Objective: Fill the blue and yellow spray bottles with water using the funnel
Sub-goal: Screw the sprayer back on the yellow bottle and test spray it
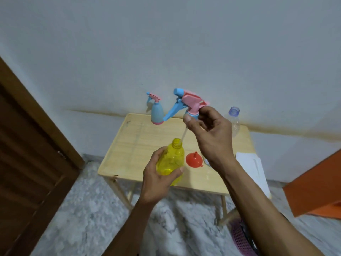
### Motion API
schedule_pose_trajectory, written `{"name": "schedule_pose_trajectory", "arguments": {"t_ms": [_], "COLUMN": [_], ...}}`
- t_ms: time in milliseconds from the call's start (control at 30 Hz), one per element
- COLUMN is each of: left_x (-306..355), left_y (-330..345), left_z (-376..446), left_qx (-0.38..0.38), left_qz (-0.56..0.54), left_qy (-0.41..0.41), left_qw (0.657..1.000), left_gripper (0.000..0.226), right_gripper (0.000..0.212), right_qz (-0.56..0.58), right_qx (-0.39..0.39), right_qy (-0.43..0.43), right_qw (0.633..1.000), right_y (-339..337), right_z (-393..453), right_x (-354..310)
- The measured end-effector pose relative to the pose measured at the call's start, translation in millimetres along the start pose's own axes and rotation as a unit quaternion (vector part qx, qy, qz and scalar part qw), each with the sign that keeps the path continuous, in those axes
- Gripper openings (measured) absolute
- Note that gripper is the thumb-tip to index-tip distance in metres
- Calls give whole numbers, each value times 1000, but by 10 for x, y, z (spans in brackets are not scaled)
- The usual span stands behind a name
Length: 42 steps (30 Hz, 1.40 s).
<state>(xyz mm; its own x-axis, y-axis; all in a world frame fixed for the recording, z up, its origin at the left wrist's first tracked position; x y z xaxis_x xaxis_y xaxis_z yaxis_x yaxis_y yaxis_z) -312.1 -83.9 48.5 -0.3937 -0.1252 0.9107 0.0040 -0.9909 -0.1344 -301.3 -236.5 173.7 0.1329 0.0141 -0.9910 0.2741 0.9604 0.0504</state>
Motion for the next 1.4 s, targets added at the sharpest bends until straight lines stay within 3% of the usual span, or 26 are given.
{"name": "schedule_pose_trajectory", "arguments": {"t_ms": [467,667,767,867,1300,1400], "left_x": [237,224,230,248,274,257], "left_y": [-405,-582,-647,-705,-745,-744], "left_z": [324,366,385,395,468,481], "left_qx": [-45,-71,-74,-80,-89,-88], "left_qz": [9,-6,-23,-31,-46,-55], "left_qy": [-11,-25,-25,-20,7,5], "left_qw": [999,997,997,996,995,995], "left_gripper": [68,80,78,76,67,69], "right_gripper": [24,25,18,25,31,24], "right_qz": [6,4,25,69,89,92], "right_qx": [-52,-51,-52,-37,-43,-39], "right_qy": [60,68,81,95,104,110], "right_qw": [997,996,995,992,990,989], "right_y": [381,586,670,734,871,869], "right_z": [-170,-209,-195,-174,-173,-166], "right_x": [203,228,210,202,131,137]}}
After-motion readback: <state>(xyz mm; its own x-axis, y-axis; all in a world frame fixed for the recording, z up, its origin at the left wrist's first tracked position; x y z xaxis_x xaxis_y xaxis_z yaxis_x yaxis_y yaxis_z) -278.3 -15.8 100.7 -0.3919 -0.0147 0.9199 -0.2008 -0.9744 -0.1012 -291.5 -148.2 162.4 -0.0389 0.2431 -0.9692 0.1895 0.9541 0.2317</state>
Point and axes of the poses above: each hand's wrist, its own z-axis towards the middle knuckle, its own y-axis out of the palm, x = y × z, the point moved 2 cm from there along z, towards the middle knuckle, and after that the axes turned 14 degrees about y, right-handed, at the moved point
